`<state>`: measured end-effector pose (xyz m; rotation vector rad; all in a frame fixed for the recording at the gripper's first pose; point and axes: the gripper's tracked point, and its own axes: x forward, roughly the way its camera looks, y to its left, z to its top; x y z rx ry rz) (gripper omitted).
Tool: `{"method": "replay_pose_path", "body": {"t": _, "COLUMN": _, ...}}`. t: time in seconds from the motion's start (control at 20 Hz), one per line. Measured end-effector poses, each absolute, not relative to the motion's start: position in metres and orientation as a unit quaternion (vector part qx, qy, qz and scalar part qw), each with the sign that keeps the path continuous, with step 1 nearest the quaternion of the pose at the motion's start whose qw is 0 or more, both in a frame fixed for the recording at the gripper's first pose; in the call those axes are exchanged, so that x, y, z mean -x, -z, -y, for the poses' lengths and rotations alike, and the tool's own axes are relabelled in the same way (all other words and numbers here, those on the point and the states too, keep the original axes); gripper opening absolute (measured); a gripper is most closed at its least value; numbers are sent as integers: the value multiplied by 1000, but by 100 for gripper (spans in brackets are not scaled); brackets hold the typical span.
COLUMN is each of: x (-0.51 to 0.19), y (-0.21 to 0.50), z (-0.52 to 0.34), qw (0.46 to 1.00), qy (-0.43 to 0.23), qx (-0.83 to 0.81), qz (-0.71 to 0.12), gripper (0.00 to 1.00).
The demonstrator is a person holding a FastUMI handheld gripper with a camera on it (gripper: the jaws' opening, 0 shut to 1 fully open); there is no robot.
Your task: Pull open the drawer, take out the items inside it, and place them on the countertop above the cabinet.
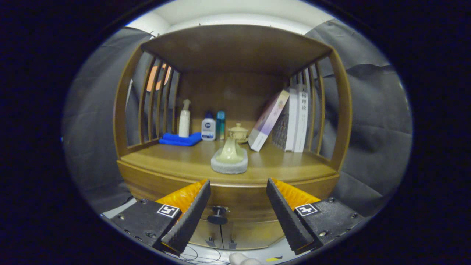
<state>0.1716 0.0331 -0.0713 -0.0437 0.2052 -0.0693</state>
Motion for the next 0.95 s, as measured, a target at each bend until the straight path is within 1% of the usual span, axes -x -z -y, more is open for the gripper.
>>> {"method": "replay_pose_path", "body": {"t": 0.15, "x": -127, "y": 25, "z": -32, "qw": 998, "qy": 16, "qx": 20, "qz": -65, "gripper": 99}}
{"method": "replay_pose_path", "body": {"t": 0.35, "x": -61, "y": -16, "z": -22, "qw": 1000, "qy": 3, "qx": 23, "qz": -18, "gripper": 100}}
{"method": "replay_pose_path", "body": {"t": 0.55, "x": -20, "y": -25, "z": -12, "qw": 1000, "qy": -9, "qx": -12, "qz": -8, "gripper": 99}}
{"method": "replay_pose_path", "body": {"t": 0.7, "x": -4, "y": -25, "z": 11, "qw": 999, "qy": 4, "qx": -29, "qz": -13, "gripper": 99}}
{"method": "replay_pose_path", "body": {"t": 0.95, "x": 18, "y": -30, "z": 39, "qw": 999, "qy": 14, "qx": -41, "qz": 2, "gripper": 99}}
